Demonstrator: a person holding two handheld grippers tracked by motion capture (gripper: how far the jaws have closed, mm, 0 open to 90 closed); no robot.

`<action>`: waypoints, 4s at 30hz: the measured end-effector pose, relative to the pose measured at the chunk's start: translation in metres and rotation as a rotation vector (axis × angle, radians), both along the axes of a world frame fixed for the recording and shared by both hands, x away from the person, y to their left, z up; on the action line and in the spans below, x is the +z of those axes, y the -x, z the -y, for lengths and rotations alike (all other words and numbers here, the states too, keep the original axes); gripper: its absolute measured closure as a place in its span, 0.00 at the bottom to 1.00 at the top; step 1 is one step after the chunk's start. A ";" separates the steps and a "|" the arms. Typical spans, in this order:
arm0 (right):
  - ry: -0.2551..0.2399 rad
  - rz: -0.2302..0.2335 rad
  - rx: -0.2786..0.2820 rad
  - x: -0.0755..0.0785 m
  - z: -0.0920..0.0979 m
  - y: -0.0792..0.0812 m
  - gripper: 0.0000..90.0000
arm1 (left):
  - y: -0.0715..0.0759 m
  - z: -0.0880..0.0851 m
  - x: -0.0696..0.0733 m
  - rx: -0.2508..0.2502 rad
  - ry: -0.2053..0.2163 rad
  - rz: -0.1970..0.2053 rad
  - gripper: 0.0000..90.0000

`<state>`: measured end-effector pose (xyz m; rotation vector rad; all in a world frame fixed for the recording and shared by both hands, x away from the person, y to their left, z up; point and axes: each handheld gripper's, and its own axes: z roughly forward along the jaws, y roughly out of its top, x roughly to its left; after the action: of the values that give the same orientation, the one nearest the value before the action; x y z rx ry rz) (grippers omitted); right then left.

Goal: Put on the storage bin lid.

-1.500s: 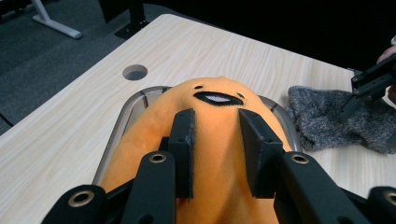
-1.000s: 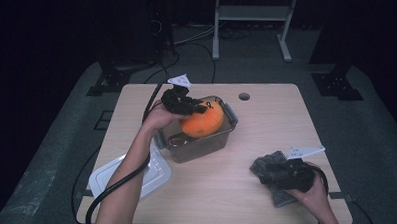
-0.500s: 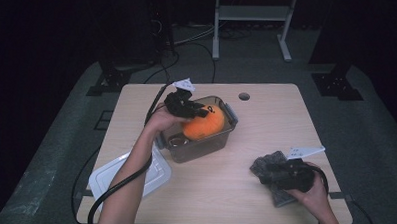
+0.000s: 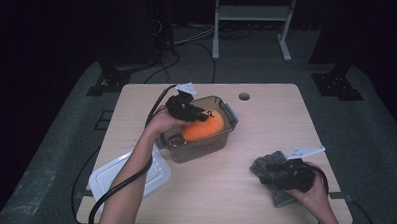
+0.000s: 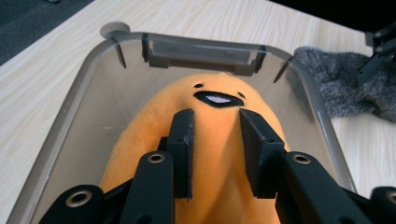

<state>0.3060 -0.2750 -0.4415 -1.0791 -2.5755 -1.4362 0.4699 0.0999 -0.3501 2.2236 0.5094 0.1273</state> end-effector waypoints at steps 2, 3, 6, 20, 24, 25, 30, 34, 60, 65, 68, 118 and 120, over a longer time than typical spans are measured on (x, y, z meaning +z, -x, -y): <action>0.000 -0.001 0.000 0.000 0.000 0.000 0.37 | 0.000 0.001 -0.002 -0.005 -0.012 -0.003 0.75; 0.000 -0.001 0.000 0.000 0.000 0.000 0.37 | 0.000 0.002 -0.002 -0.007 -0.018 -0.003 0.75; 0.000 0.000 0.000 0.000 0.000 0.000 0.37 | 0.000 0.002 -0.003 -0.007 -0.018 -0.009 0.75; 0.000 0.000 0.000 0.000 0.000 0.000 0.37 | 0.001 0.006 -0.006 -0.018 -0.052 -0.019 0.75; 0.000 -0.001 0.000 0.000 0.000 0.000 0.37 | 0.001 0.006 -0.007 -0.019 -0.065 -0.025 0.75; 0.000 -0.001 0.000 0.000 0.000 0.000 0.37 | 0.001 0.006 -0.007 -0.019 -0.064 -0.026 0.75; 0.002 -0.001 0.001 0.000 0.000 0.000 0.37 | 0.001 0.009 -0.008 -0.026 -0.097 -0.025 0.74; 0.001 0.000 0.000 0.000 0.000 0.000 0.37 | 0.001 0.009 -0.008 -0.026 -0.082 -0.027 0.78; 0.001 0.001 -0.009 0.000 0.002 0.000 0.37 | 0.035 -0.018 0.037 -0.064 0.035 0.058 0.64; 0.000 -0.001 -0.013 0.000 0.002 0.000 0.37 | 0.046 -0.028 0.043 -0.060 0.048 0.076 0.59; -0.001 -0.001 -0.014 0.000 0.002 0.000 0.37 | 0.050 -0.035 0.047 -0.058 0.057 0.077 0.56; 0.007 0.007 -0.026 0.002 0.003 0.003 0.36 | 0.141 -0.089 0.054 -0.053 0.125 0.150 0.19; 0.008 0.005 -0.028 0.002 0.003 0.003 0.36 | 0.144 -0.094 0.052 -0.051 0.131 0.154 0.19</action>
<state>0.3028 -0.2784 -0.4398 -1.1179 -2.5819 -1.4381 0.3264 0.1942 -0.2977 2.0776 0.3664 0.2306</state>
